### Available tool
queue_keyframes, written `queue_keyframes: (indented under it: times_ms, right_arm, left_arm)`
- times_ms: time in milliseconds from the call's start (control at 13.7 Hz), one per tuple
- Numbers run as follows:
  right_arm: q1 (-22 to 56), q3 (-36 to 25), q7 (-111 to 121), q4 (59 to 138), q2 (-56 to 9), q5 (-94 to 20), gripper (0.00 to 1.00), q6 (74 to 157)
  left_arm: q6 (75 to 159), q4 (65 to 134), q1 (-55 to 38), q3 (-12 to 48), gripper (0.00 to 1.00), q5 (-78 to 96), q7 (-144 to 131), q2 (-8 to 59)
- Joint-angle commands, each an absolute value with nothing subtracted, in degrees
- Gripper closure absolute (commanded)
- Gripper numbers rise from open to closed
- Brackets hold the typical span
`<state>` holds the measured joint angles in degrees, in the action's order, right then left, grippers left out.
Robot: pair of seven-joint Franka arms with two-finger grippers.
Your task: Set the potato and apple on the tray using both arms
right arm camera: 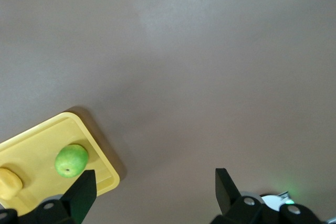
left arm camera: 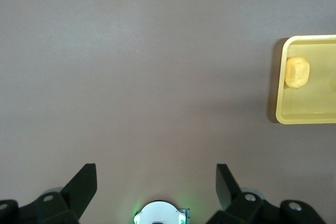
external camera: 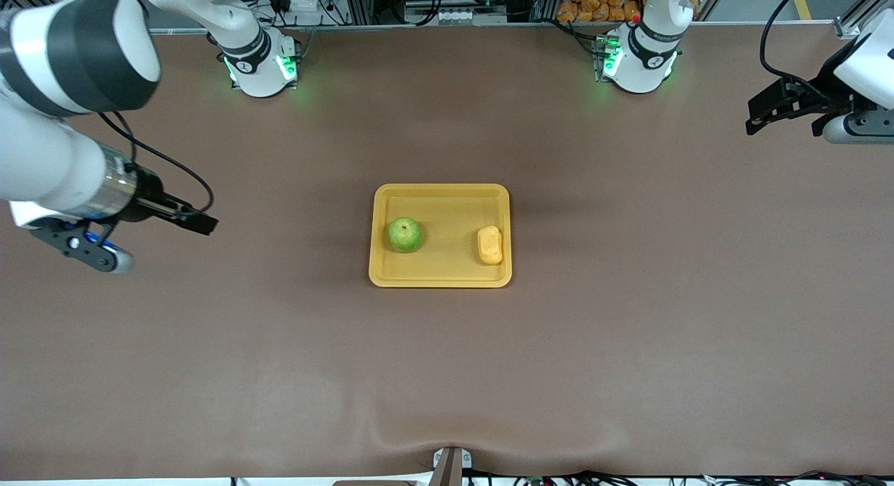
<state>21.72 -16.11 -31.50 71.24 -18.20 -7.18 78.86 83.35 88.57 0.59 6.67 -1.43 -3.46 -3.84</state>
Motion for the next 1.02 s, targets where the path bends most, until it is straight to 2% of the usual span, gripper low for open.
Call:
queue_keyframes:
  times_ms: [0, 511, 948]
  right_arm:
    - [21.4, -18.1, -22.5, 72.2, -14.4, -6.2, 0.0, 76.1]
    - [21.3, -20.0, -15.7, 75.2, -7.7, -1.8, 0.0, 75.1]
    - [15.2, -20.2, -5.6, 77.3, -4.5, -1.8, 0.0, 74.9]
  left_arm:
    - [83.4, 88.6, 1.0, 6.8, 0.0, -1.1, -3.3, -4.8]
    - [83.4, 88.8, 1.0, 6.9, 0.0, -1.0, -3.4, -4.8]
    - [84.0, 88.9, 1.0, 6.9, 0.0, -1.1, -3.4, -4.4]
